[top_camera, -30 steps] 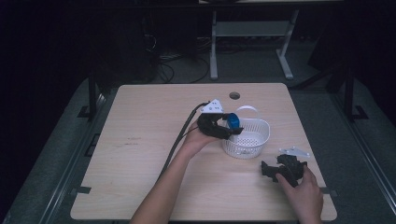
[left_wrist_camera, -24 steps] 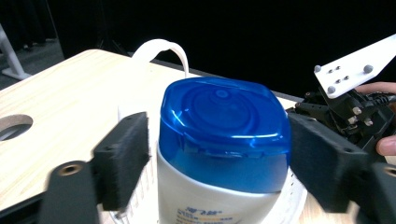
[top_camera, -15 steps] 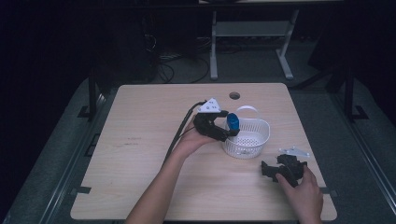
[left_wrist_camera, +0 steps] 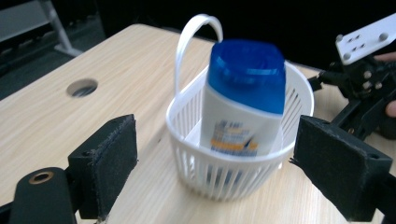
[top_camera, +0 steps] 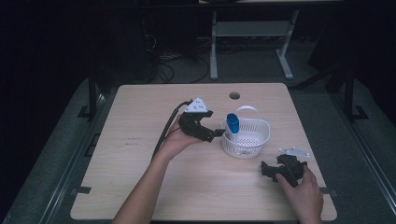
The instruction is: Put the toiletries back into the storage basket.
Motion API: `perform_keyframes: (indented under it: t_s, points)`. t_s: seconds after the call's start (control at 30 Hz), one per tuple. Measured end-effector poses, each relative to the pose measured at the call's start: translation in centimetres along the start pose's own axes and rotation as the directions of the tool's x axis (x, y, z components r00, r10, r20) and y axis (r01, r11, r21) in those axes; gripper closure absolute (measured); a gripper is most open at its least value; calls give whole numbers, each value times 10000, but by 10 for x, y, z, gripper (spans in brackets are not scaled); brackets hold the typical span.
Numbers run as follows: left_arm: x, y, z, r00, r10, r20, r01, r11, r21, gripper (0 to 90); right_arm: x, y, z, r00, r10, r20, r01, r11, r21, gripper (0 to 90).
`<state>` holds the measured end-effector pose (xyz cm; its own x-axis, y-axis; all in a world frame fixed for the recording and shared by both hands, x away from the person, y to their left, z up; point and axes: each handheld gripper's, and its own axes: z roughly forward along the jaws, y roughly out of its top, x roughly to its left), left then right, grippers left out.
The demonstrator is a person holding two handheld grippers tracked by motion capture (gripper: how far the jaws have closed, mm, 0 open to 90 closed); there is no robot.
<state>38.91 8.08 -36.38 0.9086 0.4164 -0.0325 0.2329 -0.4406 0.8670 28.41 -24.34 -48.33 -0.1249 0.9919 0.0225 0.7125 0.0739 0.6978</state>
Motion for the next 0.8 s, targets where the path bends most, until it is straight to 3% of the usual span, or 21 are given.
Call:
perform_keyframes:
  t_s: [0.2,0.8]
  points:
    - [2,-9,-19,9996,-36,-295,45,9996,293,133,0,0,0,10000,23,7,-23,10000,0,0]
    - [4,-62,-70,9915,-458,-1221,547,9961,699,133,0,0,0,10000,-4,-9,4,10000,4,0]
